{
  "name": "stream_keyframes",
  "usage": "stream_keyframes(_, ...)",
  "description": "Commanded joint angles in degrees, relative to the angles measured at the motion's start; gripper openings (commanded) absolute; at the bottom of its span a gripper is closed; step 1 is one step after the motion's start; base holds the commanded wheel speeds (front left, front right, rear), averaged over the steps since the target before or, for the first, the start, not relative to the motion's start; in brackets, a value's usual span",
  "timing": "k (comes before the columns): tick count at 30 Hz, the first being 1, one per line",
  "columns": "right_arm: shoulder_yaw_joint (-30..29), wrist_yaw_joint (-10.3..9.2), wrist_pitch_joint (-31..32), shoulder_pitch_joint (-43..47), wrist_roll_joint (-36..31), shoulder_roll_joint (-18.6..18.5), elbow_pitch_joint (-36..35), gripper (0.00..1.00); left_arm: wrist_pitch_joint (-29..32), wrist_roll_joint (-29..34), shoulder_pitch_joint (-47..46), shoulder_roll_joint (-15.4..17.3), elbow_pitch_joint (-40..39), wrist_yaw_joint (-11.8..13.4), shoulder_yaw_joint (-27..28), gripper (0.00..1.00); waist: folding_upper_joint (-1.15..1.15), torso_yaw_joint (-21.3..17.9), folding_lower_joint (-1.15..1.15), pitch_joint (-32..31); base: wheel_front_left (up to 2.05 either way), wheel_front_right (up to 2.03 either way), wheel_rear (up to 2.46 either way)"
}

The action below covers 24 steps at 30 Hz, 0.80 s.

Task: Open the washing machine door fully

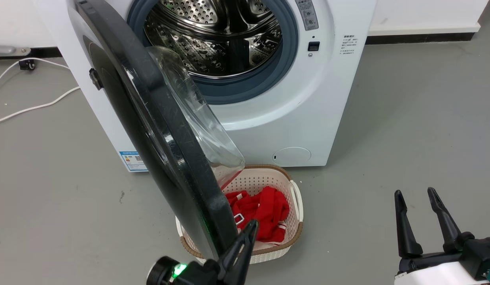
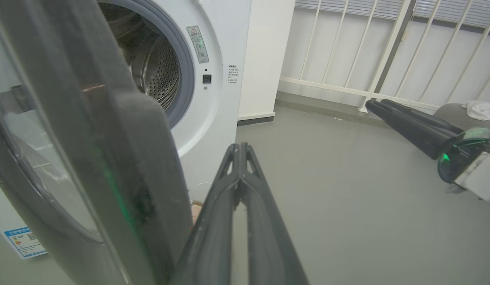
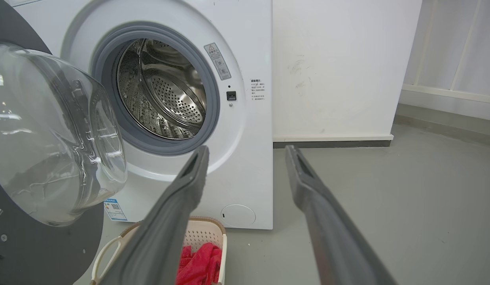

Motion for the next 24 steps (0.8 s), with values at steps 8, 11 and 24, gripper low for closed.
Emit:
stream_keyframes(8, 0.26, -0.04, 0.12, -1.13, 1.03, 0.19, 0.73, 1.00, -2.41, -0.38, -6.13, -0.59, 3.91, 2.55, 1.37, 0.00, 0.00, -0.06, 0.00, 0.68, 0.00, 0.00, 0.00)
stream_keyframes(11, 0.56, -0.04, 0.12, -1.33, 1.30, 0.19, 0.96, 1.00, -2.73, -0.89, -7.81, -0.60, 5.61, 3.33, 1.86, 0.00, 0.00, -0.29, 0.00, 0.85, 0.00, 0.00, 0.00)
stream_keyframes(24, 0.66, -0.04, 0.05, -1.54, 2.25, 0.20, 1.83, 1.00, -3.20, -2.45, -7.35, -0.26, 7.35, 6.14, 2.84, 0.00, 0.00, -0.30, 0.00, 1.11, 0.00, 0.00, 0.00)
